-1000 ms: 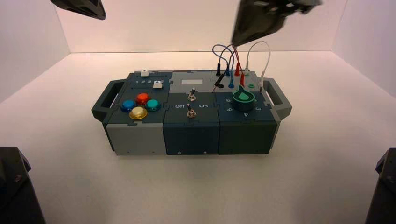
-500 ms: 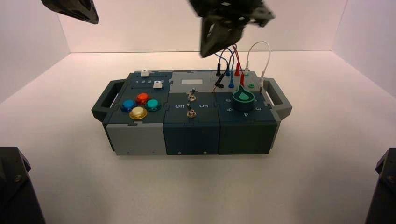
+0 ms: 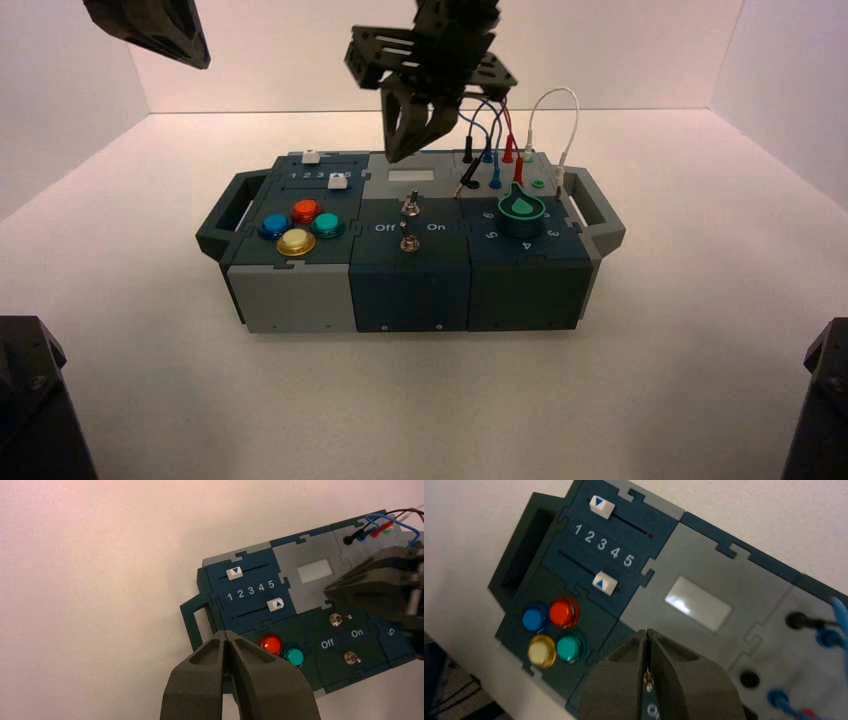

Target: Move the bottom slider to position 4.

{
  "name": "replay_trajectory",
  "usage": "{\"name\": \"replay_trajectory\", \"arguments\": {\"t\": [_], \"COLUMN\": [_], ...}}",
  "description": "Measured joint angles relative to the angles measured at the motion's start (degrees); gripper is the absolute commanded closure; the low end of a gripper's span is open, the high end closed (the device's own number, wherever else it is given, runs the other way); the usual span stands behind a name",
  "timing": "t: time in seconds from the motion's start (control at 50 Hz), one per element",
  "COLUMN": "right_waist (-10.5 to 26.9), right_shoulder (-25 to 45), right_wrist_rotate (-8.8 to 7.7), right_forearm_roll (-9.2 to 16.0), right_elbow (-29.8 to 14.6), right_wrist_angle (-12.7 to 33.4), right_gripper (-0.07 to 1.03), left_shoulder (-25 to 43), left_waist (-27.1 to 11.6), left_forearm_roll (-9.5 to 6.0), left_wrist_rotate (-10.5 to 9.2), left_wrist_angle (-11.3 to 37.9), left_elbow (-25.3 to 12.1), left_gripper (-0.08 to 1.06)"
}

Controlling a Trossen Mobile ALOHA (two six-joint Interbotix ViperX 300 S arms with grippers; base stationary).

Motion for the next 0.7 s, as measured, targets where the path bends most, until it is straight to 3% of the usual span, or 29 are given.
{"name": "replay_trajectory", "arguments": {"t": [0.22,0.7], "right_waist": [-0.1,1.0], "right_shoulder": [3.3,6.0], "right_wrist_rotate": [-0.09,-0.26], "right_forearm_roll": [1.5,4.7], "right_elbow": [-2.8,-4.7], "right_wrist_angle": [0.8,1.7], "right_gripper": [0.99,0.99], "left_shoulder": [0.0,0.0], "left_waist": [0.0,0.0], "left_forearm_roll": [-0.09,0.00], "left_wrist_rotate": [0.00,0.09], "left_wrist_angle": [0.2,0.9], "left_elbow": [-0.1,0.0], "left_gripper": [1.01,1.01]}}
